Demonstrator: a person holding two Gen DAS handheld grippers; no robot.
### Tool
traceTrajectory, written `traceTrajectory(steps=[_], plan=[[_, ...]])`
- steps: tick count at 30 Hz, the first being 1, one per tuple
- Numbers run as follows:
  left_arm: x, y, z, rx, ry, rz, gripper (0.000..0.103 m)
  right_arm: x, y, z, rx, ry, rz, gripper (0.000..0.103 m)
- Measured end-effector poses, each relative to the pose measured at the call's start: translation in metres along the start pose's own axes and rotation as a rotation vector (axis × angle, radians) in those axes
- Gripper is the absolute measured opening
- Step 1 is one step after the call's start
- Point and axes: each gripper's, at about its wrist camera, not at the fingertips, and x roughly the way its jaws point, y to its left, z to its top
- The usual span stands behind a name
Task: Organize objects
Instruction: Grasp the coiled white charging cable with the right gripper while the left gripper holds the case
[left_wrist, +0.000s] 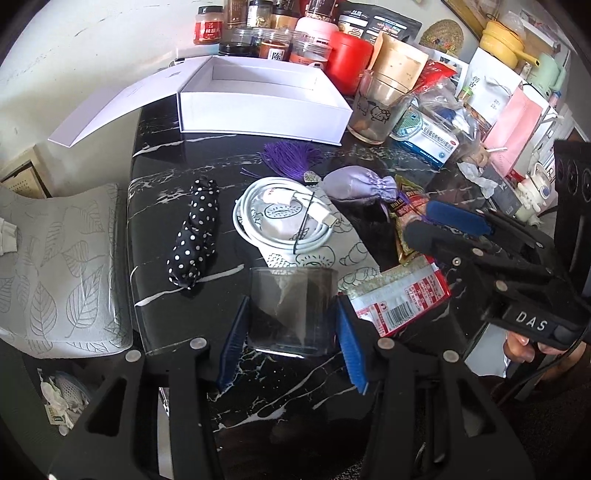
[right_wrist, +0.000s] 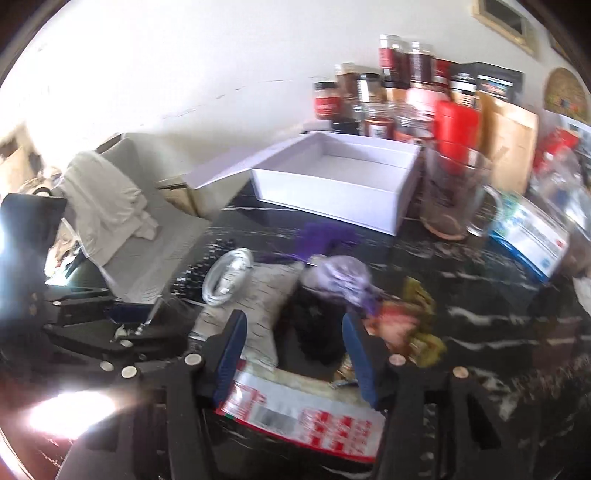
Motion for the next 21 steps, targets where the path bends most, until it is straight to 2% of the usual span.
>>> traceTrajectory(steps=[9, 13, 18, 21], plan=[[0.006, 0.023, -0.003, -0.039, 0.013, -0.026, 0.045, 0.034, 0.019, 0.024, -0.075, 0.029, 0.107, 0.055], [0.011, 0.034, -0.006, -0.067, 0.027, -0.001, 0.045, 0.055, 0.025, 0.031, -0.087, 0.063, 0.147, 0.055], [0.016, 0.043, -0.006, -0.080, 0.028, 0.006, 0.045, 0.072, 0.034, 0.034, -0.121, 0.081, 0.117, 0.054], [0.018, 0.043, -0.005, -0.073, 0.021, 0.011, 0.045, 0.075, 0.036, 0.032, -0.150, 0.083, 0.073, 0.030]])
